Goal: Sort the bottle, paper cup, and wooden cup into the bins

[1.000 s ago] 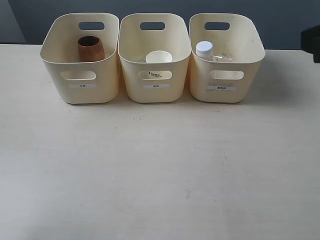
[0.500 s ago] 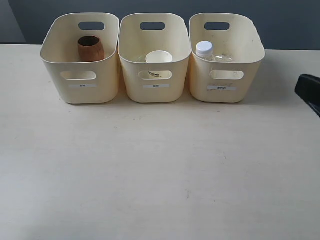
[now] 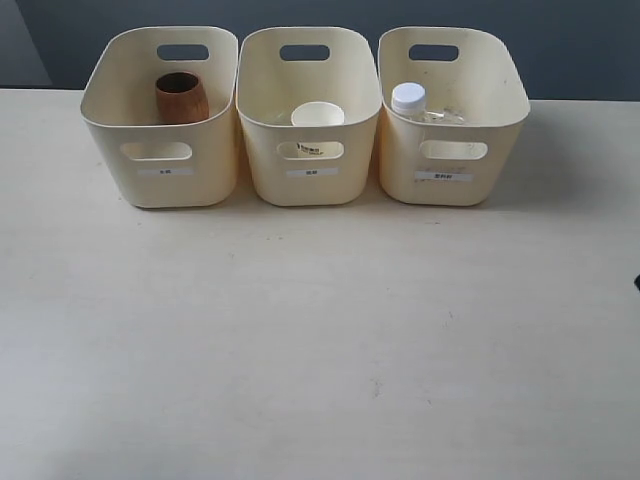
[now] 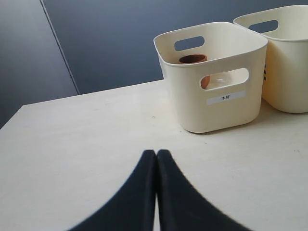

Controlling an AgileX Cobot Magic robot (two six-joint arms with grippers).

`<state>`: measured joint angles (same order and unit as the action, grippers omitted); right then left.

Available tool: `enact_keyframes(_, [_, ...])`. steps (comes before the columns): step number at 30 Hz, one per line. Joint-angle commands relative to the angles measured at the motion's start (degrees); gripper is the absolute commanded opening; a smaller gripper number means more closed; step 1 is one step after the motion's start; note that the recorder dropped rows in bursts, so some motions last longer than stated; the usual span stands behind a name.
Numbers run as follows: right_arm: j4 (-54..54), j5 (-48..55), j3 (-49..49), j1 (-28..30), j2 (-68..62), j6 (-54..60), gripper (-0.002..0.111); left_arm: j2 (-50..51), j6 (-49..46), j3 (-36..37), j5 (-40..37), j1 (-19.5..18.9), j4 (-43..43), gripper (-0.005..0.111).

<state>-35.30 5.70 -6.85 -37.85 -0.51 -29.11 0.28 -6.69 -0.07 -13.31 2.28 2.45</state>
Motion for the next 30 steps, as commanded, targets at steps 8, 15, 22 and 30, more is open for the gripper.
enact_keyframes(8, [-5.33, -1.61, 6.85, 0.23, 0.51, 0.00, 0.050, -0.28, 0.11, 0.07, 0.05, 0.18, 0.04, 0.000])
enact_keyframes(15, [-5.36, -1.09, 6.85, 0.10, 0.51, 0.00, 0.050, -0.28, 0.11, 0.07, 0.05, 0.18, 0.04, 0.000])
enact_keyframes(22, [-5.98, 1.97, 6.85, 0.61, 0.51, 0.10, 0.050, -0.28, 0.11, 0.07, 0.05, 0.18, 0.04, 0.000])
enact_keyframes(30, [-5.98, 2.53, 6.85, 10.43, 0.51, -0.98, 0.050, -0.28, 0.11, 0.07, 0.05, 0.18, 0.04, 0.000])
